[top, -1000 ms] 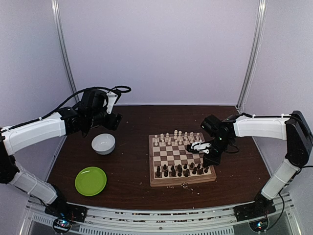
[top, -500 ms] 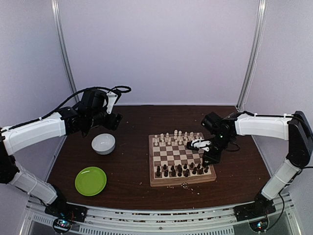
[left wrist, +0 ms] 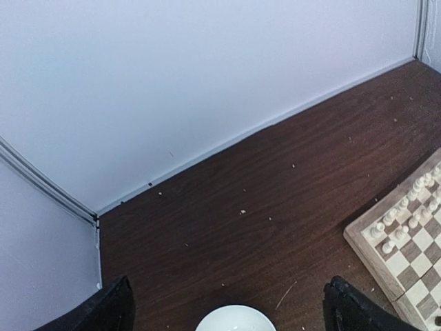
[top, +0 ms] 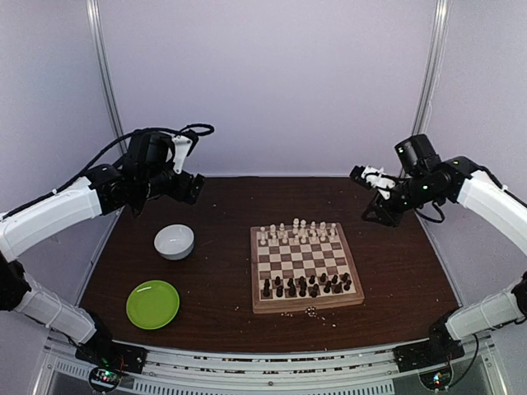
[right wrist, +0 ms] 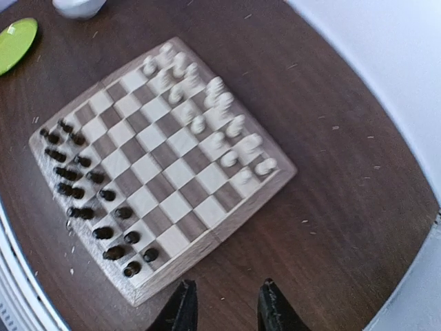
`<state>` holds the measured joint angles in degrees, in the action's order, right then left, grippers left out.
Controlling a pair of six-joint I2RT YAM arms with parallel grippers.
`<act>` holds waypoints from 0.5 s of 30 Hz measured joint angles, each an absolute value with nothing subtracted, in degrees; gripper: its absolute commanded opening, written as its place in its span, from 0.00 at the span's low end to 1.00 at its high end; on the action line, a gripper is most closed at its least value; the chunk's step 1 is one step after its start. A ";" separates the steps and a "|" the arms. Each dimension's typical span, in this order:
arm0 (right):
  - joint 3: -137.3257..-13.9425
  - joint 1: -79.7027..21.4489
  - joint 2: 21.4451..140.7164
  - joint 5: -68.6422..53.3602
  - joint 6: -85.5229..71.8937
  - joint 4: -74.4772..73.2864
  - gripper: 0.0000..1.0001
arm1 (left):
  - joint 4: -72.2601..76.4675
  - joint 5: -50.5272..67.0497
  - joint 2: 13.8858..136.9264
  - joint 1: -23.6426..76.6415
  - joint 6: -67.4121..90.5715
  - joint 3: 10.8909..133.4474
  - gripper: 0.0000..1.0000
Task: Set up the chess pieces on the board
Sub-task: Reset both arms
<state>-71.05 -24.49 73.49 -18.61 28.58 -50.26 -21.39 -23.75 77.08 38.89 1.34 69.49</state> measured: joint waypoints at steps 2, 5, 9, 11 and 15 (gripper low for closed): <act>-70.59 -21.45 68.84 -17.82 27.14 -47.37 0.88 | -21.30 -24.91 75.77 38.89 1.37 70.65 0.98; -66.41 -17.67 60.53 -13.02 22.31 -38.57 0.99 | -20.86 -27.88 72.90 38.89 1.45 70.76 0.98; -58.13 -14.41 53.91 -3.42 14.20 -26.74 1.00 | -16.01 -36.29 69.19 38.13 3.79 67.31 0.98; -54.50 -14.06 53.78 -0.03 10.35 -22.04 1.00 | -15.57 -39.22 68.77 35.79 5.78 65.45 0.98; -44.77 -13.76 53.63 2.48 5.93 -15.09 0.99 | -13.23 -41.67 68.34 31.46 8.21 60.31 0.98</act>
<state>-44.77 -13.76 53.63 2.48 5.93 -15.09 -13.23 -41.67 68.34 31.46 8.21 60.31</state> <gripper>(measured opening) 0.995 0.978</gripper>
